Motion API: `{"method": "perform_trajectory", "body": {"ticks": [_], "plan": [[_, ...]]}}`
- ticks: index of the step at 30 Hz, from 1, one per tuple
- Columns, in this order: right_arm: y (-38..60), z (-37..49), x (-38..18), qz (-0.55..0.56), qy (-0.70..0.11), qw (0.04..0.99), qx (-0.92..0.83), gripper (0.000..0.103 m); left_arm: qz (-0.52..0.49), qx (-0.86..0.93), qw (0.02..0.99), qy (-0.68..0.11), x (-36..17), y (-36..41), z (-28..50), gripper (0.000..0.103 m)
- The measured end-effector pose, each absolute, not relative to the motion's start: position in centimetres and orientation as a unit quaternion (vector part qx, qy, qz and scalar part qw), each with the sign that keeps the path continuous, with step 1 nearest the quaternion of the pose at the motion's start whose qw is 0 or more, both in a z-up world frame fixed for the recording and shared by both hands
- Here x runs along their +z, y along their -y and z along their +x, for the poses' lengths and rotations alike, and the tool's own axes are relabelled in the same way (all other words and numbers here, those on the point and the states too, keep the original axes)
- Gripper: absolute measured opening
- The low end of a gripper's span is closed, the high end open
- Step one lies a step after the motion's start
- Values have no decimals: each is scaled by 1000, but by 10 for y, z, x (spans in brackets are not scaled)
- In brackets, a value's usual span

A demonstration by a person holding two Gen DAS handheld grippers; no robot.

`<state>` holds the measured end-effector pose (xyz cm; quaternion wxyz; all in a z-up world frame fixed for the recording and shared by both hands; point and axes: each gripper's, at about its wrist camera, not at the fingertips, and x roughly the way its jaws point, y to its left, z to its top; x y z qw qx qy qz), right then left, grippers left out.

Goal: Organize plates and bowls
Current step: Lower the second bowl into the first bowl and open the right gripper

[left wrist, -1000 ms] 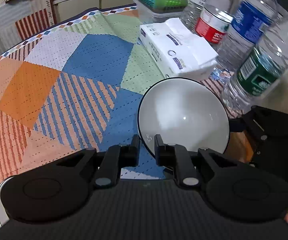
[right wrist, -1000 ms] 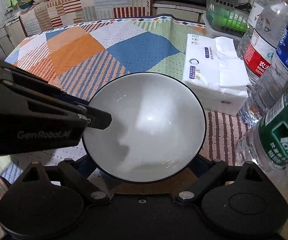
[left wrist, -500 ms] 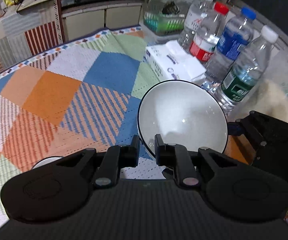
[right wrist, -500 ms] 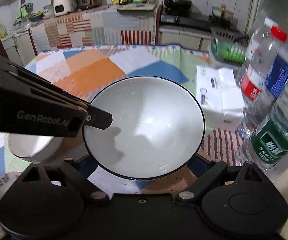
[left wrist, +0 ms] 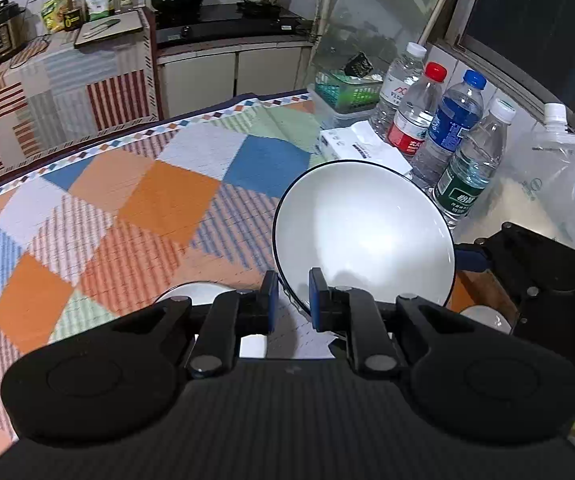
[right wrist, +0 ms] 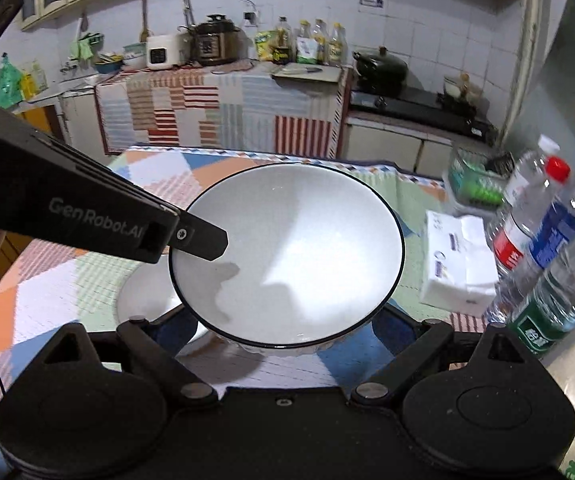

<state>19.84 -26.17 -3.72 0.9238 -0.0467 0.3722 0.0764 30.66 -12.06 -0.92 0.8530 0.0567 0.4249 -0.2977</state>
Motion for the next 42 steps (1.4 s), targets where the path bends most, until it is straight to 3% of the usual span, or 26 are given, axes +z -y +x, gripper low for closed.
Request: {"method": "perform_trajectory", "body": {"ticks": [15, 30, 35, 38, 42], "plan": [[206, 214, -40, -60, -371, 911, 170, 96, 18, -246, 856, -455, -29, 40, 315, 14], [183, 248, -96, -65, -464, 862, 193, 96, 9, -201, 819, -538, -106, 35, 346, 14], [175, 250, -100, -88, -466, 860, 186, 96, 19, -194, 823, -534, -113, 38, 348, 15], [173, 255, -102, -93, -470, 861, 173, 96, 21, -193, 828, -525, -113, 39, 347, 17], [173, 252, -99, -96, -462, 866, 166, 96, 23, -194, 834, -516, -107, 38, 343, 29]]}}
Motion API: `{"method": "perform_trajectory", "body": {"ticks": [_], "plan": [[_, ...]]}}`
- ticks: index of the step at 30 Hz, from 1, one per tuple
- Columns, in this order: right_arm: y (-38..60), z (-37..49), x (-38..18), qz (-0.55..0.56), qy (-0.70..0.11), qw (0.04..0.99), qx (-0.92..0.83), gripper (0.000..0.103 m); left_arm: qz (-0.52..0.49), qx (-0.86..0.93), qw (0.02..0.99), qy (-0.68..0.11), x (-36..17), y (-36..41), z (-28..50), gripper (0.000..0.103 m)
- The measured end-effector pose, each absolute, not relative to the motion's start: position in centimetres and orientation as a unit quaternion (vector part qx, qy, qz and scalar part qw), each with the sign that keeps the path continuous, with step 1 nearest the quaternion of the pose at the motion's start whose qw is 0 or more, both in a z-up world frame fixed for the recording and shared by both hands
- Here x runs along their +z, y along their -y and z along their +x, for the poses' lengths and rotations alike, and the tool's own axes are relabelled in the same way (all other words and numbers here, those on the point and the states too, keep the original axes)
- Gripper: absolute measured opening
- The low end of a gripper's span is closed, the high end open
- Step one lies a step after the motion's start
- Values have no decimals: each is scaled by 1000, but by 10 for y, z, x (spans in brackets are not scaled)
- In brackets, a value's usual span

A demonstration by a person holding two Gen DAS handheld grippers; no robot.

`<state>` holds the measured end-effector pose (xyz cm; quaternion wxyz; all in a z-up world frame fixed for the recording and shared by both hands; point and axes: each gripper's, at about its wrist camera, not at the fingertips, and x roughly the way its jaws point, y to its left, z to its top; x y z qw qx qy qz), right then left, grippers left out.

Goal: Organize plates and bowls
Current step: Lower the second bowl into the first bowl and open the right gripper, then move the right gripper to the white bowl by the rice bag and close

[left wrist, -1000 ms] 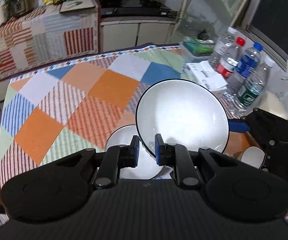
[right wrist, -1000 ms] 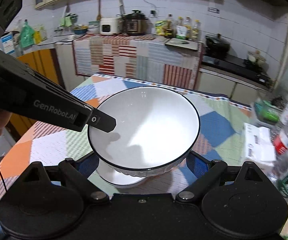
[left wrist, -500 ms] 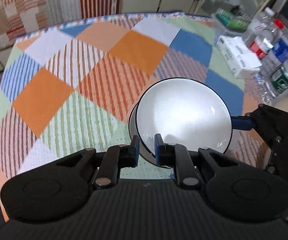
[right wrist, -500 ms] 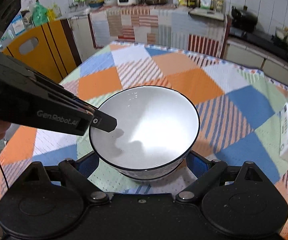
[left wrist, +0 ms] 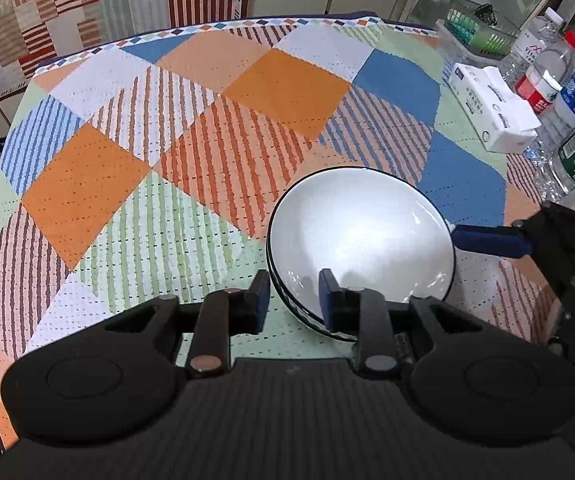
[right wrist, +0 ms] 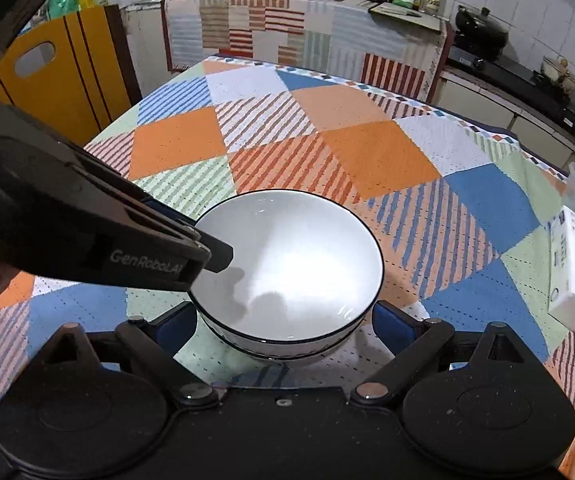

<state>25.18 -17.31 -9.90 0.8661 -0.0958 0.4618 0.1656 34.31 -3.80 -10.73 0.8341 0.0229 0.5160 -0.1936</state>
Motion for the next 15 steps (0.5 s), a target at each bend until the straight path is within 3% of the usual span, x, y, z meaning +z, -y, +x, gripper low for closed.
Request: {"method": "perform_trajectory", "body": {"ticks": [15], "plan": [[252, 130, -21, -42, -394, 914, 84, 97, 62, -275, 837, -470, -22, 59, 279, 53]]}}
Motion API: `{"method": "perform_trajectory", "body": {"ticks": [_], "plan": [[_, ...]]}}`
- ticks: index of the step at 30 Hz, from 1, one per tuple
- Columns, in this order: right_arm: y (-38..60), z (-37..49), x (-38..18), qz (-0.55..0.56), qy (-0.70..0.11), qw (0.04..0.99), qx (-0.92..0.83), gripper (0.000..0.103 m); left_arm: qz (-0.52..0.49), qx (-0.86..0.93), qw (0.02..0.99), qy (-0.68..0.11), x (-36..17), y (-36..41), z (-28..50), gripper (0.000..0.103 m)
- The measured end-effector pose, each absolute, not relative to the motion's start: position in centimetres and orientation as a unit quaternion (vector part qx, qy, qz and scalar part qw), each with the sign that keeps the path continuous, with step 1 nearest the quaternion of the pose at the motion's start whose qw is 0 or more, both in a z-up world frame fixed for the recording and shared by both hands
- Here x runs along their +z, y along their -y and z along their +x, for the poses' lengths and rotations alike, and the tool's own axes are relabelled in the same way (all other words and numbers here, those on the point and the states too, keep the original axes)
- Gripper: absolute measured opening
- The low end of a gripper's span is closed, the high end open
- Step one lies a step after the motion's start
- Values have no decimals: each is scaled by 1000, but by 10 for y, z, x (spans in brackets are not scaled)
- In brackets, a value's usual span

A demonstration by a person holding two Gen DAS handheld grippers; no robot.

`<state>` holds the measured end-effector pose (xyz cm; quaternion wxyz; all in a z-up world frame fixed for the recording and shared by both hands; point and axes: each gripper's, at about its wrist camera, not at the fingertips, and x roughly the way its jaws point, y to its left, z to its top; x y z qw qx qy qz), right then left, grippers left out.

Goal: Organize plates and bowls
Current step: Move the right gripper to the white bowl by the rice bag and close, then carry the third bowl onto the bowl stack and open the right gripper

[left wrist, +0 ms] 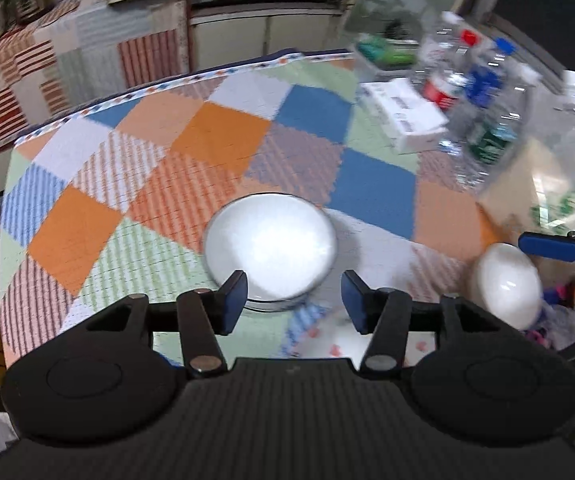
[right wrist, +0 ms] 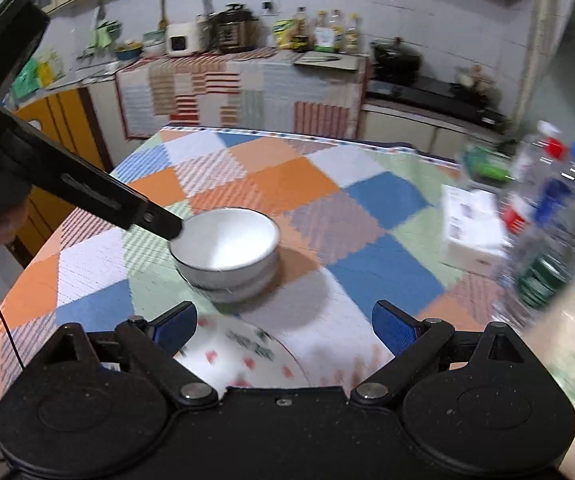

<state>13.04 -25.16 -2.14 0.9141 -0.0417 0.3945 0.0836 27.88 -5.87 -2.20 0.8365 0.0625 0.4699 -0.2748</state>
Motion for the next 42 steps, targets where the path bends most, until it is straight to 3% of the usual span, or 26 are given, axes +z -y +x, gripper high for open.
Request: {"method": "perform_trajectory", "body": {"ticks": [15, 26, 42], "plan": [[311, 60, -38, -72, -451, 890, -8, 97, 90, -347, 804, -475, -17, 121, 233, 57], [334, 69, -91, -63, -514, 855, -29, 97, 94, -374, 780, -493, -62, 186, 221, 57], [368, 95, -130, 16, -540, 841, -14, 97, 108, -383, 767, -503, -131, 259, 228, 53]]}}
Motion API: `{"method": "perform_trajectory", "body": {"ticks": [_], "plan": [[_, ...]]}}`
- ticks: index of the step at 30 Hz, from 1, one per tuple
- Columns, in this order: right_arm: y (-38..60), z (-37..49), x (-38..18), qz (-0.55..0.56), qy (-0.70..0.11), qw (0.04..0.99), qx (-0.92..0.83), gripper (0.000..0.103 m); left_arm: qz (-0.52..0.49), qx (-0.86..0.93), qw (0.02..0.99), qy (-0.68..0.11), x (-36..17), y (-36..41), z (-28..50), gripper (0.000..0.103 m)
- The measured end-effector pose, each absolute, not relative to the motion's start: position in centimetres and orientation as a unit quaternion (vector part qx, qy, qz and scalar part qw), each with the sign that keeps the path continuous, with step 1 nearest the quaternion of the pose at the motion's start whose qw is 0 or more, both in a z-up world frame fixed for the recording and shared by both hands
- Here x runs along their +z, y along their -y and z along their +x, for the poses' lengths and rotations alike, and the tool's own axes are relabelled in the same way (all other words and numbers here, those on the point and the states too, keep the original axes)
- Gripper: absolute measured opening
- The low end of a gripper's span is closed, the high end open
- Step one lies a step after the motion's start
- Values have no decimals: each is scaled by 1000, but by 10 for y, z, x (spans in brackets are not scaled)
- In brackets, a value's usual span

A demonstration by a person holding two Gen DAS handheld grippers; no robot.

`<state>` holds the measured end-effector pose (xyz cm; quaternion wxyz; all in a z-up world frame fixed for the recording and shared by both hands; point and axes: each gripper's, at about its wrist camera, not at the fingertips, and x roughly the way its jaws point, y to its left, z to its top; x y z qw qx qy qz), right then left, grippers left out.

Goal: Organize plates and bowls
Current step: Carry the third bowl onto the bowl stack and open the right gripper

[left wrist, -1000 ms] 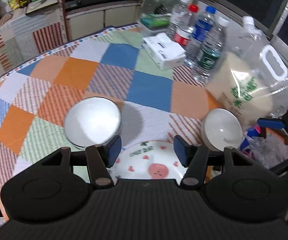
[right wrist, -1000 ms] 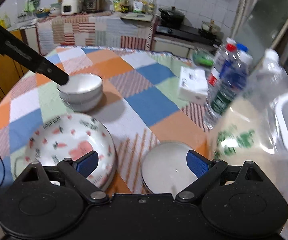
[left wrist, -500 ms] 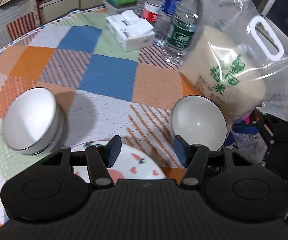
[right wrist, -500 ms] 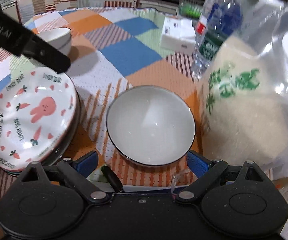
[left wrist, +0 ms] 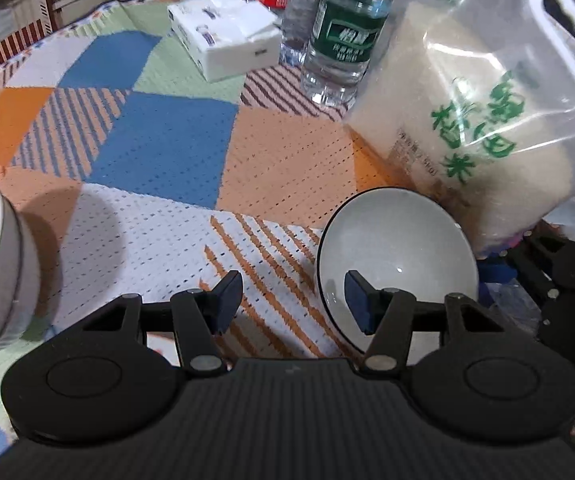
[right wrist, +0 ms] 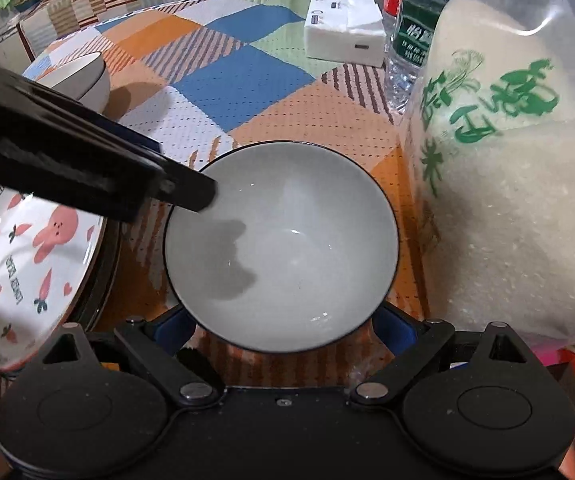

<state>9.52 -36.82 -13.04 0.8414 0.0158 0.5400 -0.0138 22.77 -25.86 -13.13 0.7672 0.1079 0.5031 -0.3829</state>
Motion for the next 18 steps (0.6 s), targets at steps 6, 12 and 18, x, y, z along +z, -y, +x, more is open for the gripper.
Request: {"method": "perform_trajectory", "body": {"ticks": [6, 12, 18], "plan": [[367, 102, -139, 20, -538, 842, -10, 98, 83, -377, 758, -526, -157, 266, 233, 48], [369, 104, -146, 32, -532, 846, -9, 99, 47, -398, 739, -542, -164, 264, 235, 14], [364, 104, -140, 42, -521, 852, -19, 98, 69, -398, 742, -535, -154, 264, 229, 11]]}}
